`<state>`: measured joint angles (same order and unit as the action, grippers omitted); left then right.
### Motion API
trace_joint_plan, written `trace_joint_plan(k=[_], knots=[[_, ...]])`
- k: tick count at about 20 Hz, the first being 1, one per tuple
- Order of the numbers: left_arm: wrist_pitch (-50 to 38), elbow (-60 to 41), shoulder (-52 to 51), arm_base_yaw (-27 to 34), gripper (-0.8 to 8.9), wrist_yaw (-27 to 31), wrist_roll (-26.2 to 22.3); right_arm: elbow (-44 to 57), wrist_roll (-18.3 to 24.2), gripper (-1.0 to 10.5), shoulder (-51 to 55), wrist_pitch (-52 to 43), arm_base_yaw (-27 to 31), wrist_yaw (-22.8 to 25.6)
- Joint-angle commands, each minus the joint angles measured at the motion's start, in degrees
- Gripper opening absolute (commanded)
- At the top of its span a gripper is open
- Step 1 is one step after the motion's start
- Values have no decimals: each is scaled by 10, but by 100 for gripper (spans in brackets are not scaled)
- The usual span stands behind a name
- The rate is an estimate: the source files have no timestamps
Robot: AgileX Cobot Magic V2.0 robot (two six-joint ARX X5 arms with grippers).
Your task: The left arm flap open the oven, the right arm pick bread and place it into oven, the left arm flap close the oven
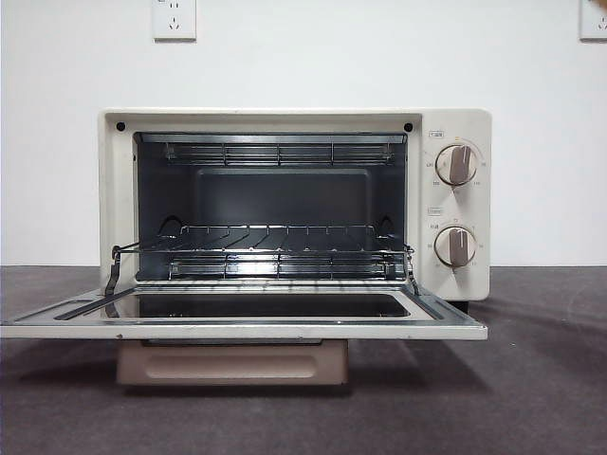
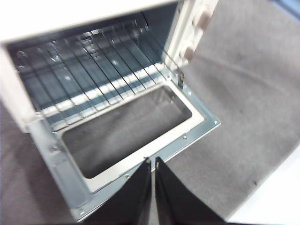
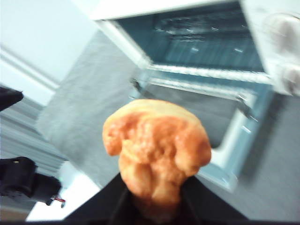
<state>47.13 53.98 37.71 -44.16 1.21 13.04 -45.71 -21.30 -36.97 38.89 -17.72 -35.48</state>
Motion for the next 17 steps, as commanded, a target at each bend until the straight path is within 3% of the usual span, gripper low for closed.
trace_joint_plan(k=[1,4,6,13,17], knots=[[0,11,-26,-5,16,12,7,-10,-35,72,-45,-60,-45,28],[5,12,-62,-5,16,51,7,-10,-54,72,-127,-136,-135,131],[26,20,-71,-5,16,70,7,-10,-59,72,-183,-193,-177,174],[49,46,-71,-5,20,71,3,-12,-109,72,-334,-358,-212,206],[62,49,-71,-5,20,71,8,-24,-113,72,-404,-407,-211,212]])
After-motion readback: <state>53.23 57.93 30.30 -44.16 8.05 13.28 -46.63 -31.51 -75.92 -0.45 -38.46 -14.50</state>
